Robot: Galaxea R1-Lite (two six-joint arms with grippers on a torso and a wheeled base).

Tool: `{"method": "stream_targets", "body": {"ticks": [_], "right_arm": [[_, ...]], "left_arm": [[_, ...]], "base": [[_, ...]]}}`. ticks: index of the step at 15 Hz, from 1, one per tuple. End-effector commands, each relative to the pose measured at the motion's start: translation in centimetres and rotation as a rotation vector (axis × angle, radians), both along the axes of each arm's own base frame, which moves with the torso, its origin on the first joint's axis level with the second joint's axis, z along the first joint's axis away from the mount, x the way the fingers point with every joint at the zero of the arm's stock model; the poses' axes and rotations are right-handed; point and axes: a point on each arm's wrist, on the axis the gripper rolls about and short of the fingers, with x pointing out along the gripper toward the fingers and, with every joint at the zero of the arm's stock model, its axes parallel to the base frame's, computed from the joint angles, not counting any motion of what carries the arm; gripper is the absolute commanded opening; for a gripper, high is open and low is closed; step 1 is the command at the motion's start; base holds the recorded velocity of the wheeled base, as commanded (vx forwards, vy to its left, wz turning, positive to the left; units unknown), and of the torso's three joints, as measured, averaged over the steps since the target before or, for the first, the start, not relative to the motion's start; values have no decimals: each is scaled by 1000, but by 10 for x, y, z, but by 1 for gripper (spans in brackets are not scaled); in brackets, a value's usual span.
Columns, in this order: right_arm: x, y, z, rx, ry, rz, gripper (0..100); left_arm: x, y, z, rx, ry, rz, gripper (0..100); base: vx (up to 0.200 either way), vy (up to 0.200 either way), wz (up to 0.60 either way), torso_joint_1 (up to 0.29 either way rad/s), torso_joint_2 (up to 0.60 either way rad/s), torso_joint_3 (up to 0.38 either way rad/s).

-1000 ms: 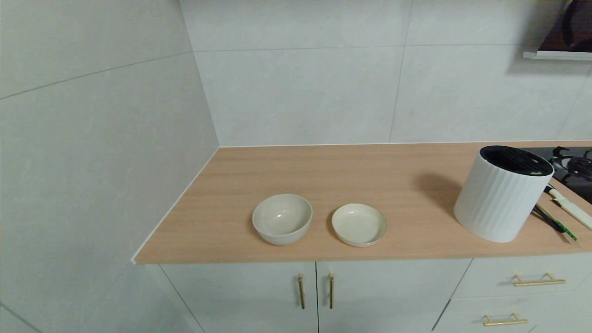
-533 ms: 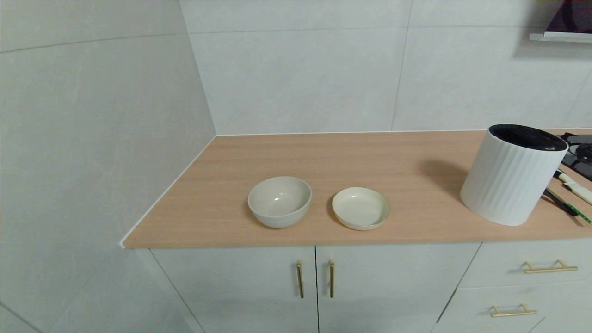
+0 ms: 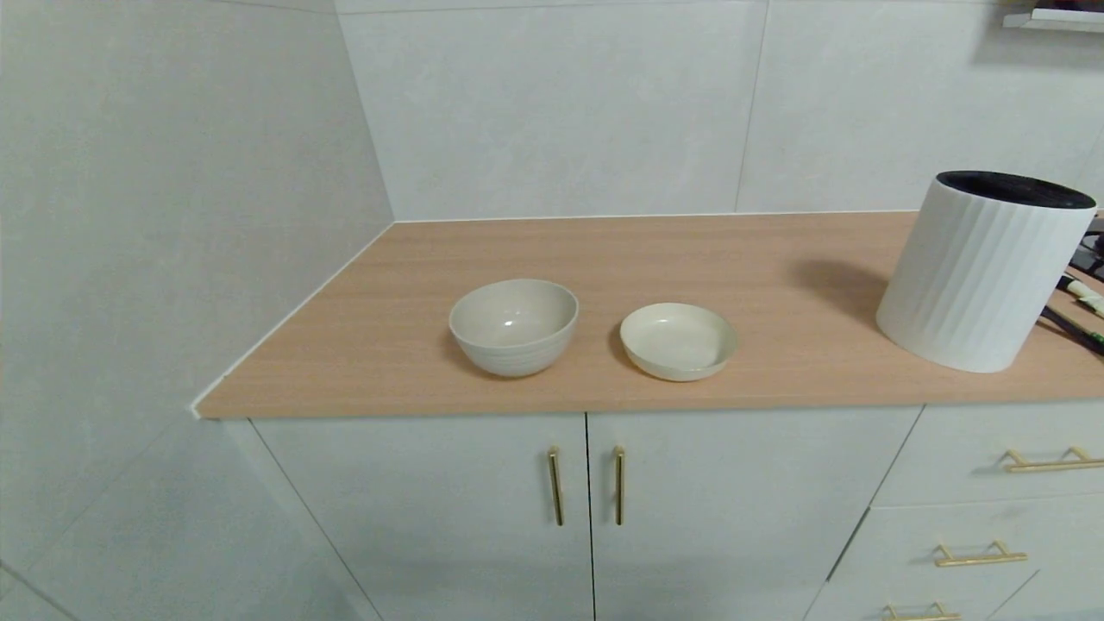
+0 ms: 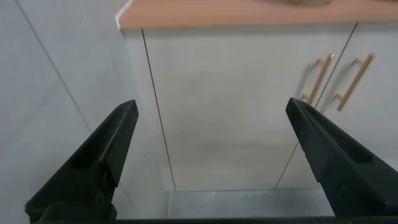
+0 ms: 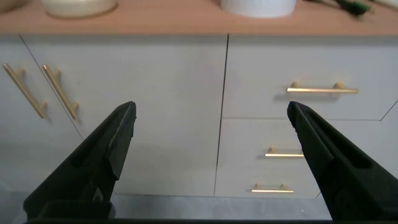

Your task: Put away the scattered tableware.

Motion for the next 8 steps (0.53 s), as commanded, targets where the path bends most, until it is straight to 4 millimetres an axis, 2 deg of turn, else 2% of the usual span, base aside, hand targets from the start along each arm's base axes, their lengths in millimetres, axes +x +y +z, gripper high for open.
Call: {"method": "stream_targets", "body": {"ticks": [1, 8], "right_arm": [[0, 0, 0, 0, 1, 1, 100], [0, 0, 0, 0, 1, 1, 100]], "left_arm": [[0, 0, 0, 0, 2, 0, 100], [0, 0, 0, 0, 2, 0, 100]], "base": [[0, 0, 0, -212, 486, 266], [0, 0, 0, -181, 474, 293]]}}
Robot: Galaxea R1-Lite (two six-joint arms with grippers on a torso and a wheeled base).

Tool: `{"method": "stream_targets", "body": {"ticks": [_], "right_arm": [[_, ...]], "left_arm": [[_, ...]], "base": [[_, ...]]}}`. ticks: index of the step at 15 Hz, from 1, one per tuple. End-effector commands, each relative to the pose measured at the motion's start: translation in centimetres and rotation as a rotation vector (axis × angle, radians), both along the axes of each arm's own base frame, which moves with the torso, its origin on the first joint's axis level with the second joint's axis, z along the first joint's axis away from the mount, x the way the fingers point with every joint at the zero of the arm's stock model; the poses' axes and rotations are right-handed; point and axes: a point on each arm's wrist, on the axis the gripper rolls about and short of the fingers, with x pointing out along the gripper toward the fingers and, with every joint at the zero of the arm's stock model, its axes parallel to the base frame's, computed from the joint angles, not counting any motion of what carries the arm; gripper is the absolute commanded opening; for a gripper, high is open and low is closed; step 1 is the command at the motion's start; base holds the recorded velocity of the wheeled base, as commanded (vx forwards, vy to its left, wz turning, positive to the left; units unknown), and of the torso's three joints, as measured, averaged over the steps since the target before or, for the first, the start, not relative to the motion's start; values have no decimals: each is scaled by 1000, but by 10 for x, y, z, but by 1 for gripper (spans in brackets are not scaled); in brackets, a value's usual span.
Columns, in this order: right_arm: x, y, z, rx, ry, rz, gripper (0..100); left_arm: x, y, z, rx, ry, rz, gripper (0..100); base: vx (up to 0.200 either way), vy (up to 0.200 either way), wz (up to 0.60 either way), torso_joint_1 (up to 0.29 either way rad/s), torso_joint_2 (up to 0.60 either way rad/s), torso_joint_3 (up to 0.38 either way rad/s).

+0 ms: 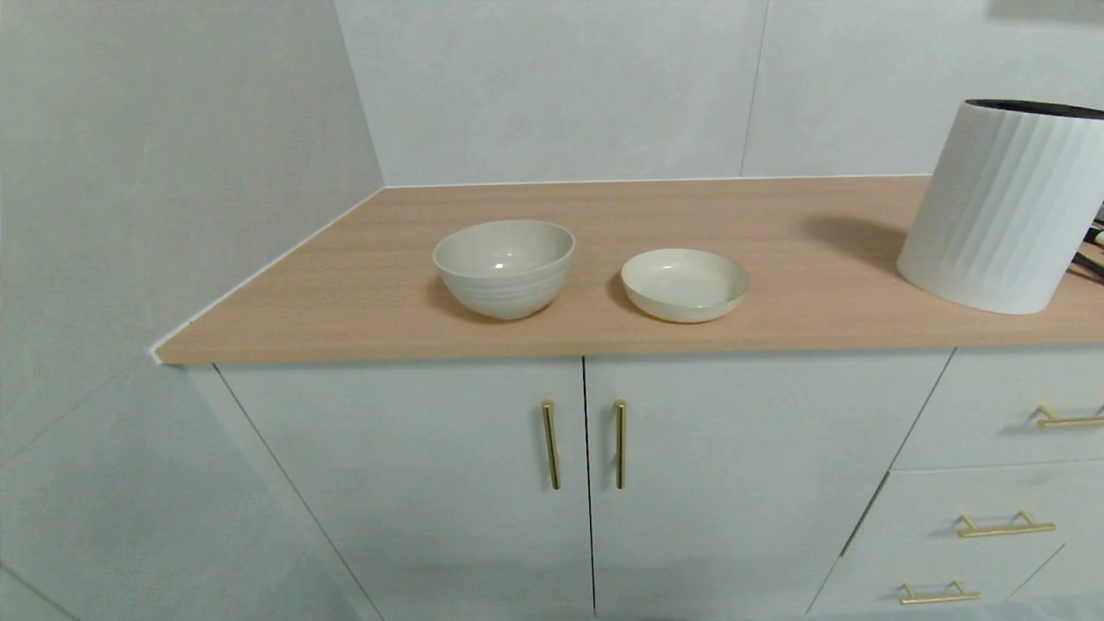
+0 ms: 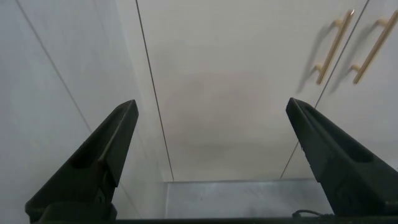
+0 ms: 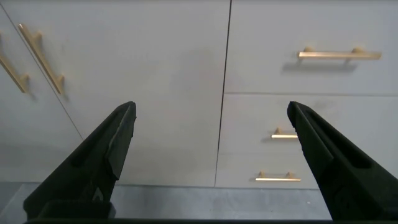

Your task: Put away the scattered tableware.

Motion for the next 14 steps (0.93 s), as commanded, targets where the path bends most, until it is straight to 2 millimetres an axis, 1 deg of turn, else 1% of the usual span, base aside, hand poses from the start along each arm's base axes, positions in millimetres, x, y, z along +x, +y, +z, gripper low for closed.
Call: {"method": "stream_targets", "body": {"ticks": [1, 6, 8, 10, 14], "right_arm": [[0, 0, 0, 0, 1, 1, 100], [0, 0, 0, 0, 1, 1, 100], [0, 0, 0, 0, 1, 1, 100], [0, 0, 0, 0, 1, 1, 100], [0, 0, 0, 0, 1, 1, 100]], "left_arm": [[0, 0, 0, 0, 2, 0, 100], [0, 0, 0, 0, 2, 0, 100], [0, 0, 0, 0, 2, 0, 100], [0, 0, 0, 0, 2, 0, 100], [0, 0, 0, 0, 2, 0, 100]], "base": [[0, 0, 0, -149, 456, 295], [0, 0, 0, -134, 448, 319], [0, 0, 0, -66, 364, 288], [0, 0, 0, -29, 122, 90], [0, 0, 0, 0, 0, 0]]}}
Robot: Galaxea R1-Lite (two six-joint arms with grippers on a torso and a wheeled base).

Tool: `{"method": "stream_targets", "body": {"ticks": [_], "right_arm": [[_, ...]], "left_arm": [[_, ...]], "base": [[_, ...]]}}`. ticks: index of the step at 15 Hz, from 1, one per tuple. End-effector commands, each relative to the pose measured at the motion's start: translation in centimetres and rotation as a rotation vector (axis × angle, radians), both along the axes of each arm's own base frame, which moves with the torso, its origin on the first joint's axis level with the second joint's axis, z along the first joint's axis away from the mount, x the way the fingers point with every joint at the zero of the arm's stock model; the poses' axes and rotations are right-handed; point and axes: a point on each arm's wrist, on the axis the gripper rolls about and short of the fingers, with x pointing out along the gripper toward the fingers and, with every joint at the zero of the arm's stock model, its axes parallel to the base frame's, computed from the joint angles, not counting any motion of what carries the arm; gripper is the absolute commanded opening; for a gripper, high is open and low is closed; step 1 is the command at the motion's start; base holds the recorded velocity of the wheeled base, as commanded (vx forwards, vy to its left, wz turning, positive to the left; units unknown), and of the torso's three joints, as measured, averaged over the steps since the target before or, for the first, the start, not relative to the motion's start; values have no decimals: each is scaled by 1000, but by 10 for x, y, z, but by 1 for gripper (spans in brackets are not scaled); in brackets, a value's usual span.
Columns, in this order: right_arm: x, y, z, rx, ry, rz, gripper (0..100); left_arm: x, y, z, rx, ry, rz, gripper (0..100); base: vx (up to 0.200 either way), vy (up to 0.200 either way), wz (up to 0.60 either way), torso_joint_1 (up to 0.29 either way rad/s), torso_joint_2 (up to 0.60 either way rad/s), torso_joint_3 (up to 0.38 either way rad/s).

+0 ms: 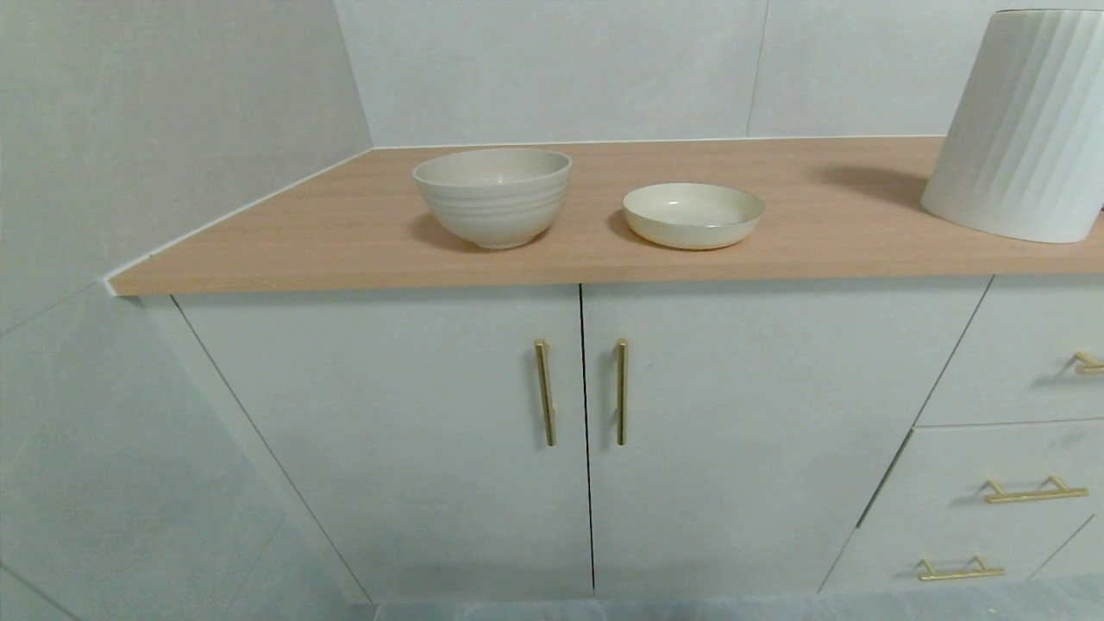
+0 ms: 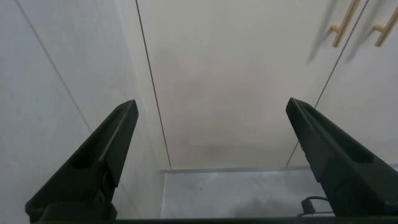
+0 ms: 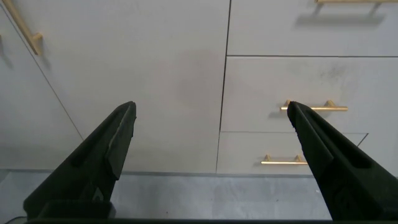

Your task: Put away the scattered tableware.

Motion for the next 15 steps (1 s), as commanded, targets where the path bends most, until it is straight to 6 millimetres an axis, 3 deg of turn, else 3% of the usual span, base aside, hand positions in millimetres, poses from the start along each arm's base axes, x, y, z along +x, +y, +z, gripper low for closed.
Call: {"method": "stream_targets", "body": {"ticks": [1, 8, 15], "right_arm": [[0, 0, 0, 0, 1, 1, 100], [0, 0, 0, 0, 1, 1, 100], [0, 0, 0, 0, 1, 2, 100]], "left_arm": [[0, 0, 0, 0, 2, 0, 100], [0, 0, 0, 0, 0, 0, 100], [0, 0, 0, 0, 2, 0, 100]], "base": [[0, 0, 0, 0, 0, 0], [-171, 0, 0, 3, 5, 1], [0, 0, 0, 0, 0, 0]]}}
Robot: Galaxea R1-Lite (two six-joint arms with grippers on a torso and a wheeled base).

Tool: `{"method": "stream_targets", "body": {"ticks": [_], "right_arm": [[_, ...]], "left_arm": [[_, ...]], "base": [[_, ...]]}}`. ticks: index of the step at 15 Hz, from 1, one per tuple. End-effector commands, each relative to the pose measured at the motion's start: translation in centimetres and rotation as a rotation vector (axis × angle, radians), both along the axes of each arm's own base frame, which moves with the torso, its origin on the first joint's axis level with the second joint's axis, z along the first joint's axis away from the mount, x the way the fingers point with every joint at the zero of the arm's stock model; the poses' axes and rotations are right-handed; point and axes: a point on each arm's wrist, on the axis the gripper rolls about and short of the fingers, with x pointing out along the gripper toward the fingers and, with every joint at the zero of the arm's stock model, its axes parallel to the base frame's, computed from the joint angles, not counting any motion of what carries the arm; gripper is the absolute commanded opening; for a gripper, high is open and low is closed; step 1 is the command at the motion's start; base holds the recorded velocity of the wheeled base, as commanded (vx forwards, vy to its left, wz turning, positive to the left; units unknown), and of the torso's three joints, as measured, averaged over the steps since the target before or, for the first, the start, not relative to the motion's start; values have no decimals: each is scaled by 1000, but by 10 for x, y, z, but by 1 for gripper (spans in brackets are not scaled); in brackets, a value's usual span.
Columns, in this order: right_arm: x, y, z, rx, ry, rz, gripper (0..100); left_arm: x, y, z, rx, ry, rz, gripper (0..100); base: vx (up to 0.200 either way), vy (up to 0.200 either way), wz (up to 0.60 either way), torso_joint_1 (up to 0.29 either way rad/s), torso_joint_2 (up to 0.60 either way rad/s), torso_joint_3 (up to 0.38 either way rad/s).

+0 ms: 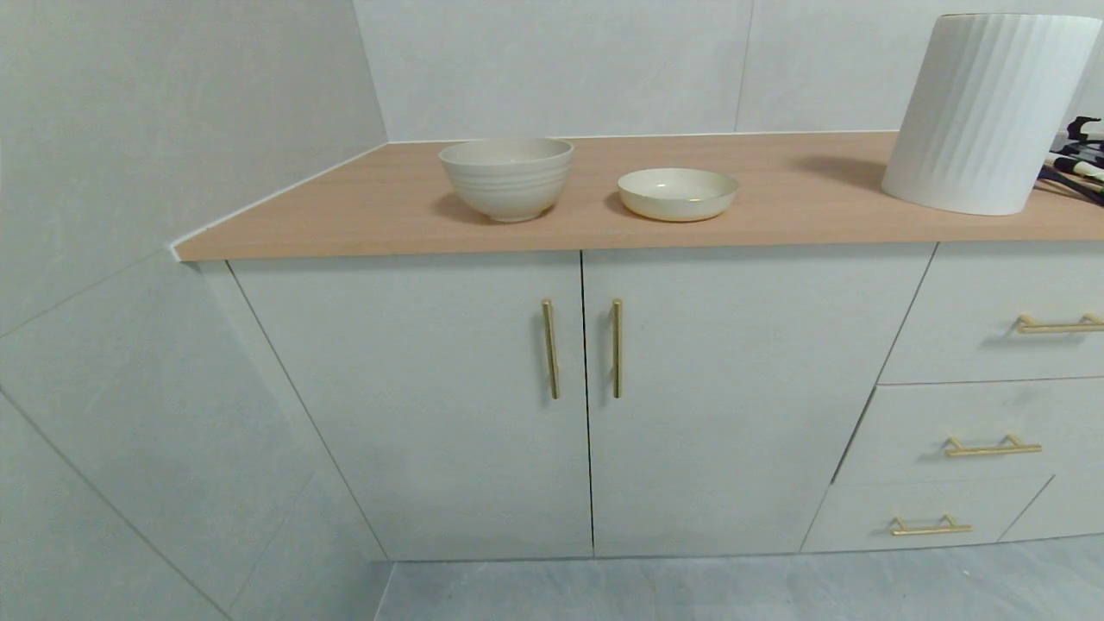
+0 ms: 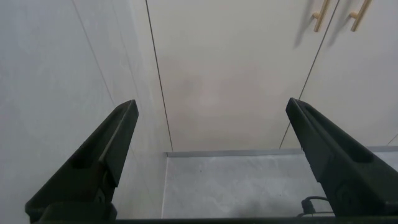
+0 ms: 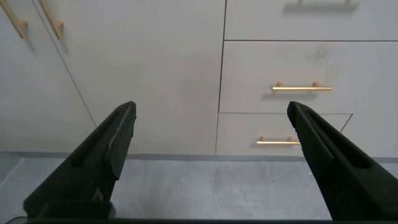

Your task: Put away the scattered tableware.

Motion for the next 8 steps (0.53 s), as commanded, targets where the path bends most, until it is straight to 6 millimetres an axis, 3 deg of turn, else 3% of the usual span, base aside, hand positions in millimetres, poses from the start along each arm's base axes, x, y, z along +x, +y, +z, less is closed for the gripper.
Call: {"method": "stream_targets", "body": {"ticks": [1, 5, 6, 8], "right_arm": [[0, 0, 0, -2, 1, 1, 100], [0, 0, 2, -1, -10, 3, 100], [-8, 0, 38, 58, -119, 39, 100], [0, 1, 50, 82, -45, 120, 100]], "left_arm": [[0, 0, 0, 0, 0, 0, 100], [0, 0, 0, 0, 0, 0, 100], [0, 0, 0, 0, 2, 0, 100], [0, 0, 0, 0, 2, 0, 100]], "base": [[0, 0, 0, 0, 0, 0], [0, 0, 0, 0, 0, 0], [0, 0, 0, 0, 0, 0], [0, 0, 0, 0, 0, 0]]}}
